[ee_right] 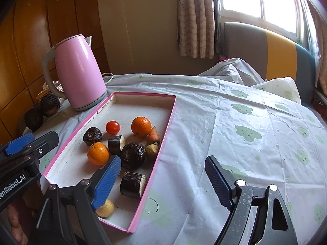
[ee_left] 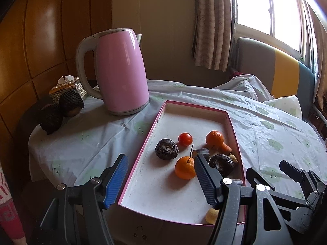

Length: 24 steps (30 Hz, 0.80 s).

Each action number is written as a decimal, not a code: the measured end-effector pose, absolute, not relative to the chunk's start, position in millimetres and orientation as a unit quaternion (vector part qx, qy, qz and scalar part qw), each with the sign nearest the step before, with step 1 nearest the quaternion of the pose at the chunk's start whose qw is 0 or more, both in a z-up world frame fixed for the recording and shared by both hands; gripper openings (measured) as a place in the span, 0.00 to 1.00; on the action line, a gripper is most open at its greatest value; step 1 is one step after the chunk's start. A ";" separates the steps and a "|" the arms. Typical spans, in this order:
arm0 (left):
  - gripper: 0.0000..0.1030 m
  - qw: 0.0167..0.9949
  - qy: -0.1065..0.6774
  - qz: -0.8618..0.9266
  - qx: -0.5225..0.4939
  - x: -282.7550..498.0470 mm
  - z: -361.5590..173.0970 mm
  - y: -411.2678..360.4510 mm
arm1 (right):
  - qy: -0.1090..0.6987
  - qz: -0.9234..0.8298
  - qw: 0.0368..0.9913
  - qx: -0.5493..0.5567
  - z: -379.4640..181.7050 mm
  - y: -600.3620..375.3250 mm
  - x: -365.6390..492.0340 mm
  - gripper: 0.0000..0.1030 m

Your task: Organize fruits

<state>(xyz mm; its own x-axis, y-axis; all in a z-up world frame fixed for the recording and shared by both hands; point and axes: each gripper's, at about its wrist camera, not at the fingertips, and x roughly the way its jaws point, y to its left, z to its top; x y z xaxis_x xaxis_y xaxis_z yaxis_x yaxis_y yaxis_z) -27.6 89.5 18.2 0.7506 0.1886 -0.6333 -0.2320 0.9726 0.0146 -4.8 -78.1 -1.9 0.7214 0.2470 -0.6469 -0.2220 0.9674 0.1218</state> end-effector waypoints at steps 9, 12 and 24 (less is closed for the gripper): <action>0.66 0.934 0.337 0.112 -0.035 -28.1 17.4 91.2 | 0.346 0.129 0.929 0.007 0.4 -72.9 -7.3 0.83; 0.66 0.934 0.337 0.113 -0.033 -28.3 16.9 91.0 | 0.346 0.129 0.929 0.006 0.8 -71.7 -7.1 0.83; 0.66 0.935 0.336 0.111 -0.026 -29.0 17.9 88.1 | 0.347 0.131 0.929 0.005 -0.5 -70.4 -7.0 0.83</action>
